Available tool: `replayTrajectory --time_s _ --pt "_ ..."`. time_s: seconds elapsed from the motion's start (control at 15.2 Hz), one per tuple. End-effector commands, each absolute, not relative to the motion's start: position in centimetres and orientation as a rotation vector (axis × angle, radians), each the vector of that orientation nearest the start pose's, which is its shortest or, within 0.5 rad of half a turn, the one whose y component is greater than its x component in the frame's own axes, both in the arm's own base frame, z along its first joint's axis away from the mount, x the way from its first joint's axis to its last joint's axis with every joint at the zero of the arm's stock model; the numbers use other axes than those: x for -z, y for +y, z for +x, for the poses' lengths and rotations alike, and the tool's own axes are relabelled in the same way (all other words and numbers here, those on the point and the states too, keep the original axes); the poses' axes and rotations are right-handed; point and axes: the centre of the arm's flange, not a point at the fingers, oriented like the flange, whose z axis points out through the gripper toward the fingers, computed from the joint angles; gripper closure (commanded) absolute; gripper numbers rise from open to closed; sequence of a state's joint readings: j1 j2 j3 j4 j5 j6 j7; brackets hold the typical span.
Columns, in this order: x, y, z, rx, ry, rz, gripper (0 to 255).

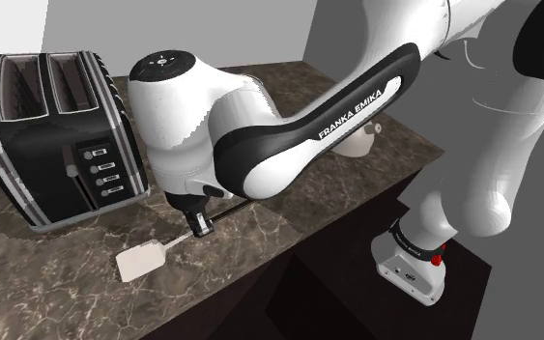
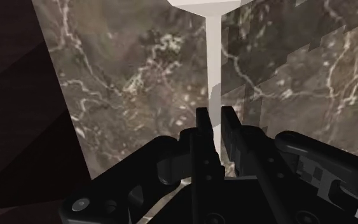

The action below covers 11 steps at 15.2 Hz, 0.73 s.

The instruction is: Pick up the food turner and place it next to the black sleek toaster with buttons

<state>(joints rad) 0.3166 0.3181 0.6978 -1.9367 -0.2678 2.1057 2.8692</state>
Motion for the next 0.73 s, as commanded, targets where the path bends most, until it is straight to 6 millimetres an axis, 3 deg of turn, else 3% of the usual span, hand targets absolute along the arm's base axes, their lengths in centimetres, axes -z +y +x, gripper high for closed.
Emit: replayTrajectory --time_s 0.0,0.2,0.26,0.59,0.66 --pt "-35.1 49.2 34.3 0.069 2.426 -2.073 255" --pt "-35.1 49.2 34.3 0.069 2.426 -2.073 255" --pt "-35.0 49.2 34.3 0.069 2.426 -2.073 0" --pt "-35.0 49.2 34.3 0.069 2.426 -2.073 0" --pt "-36.4 49.3 34.3 0.069 2.426 -2.073 0"
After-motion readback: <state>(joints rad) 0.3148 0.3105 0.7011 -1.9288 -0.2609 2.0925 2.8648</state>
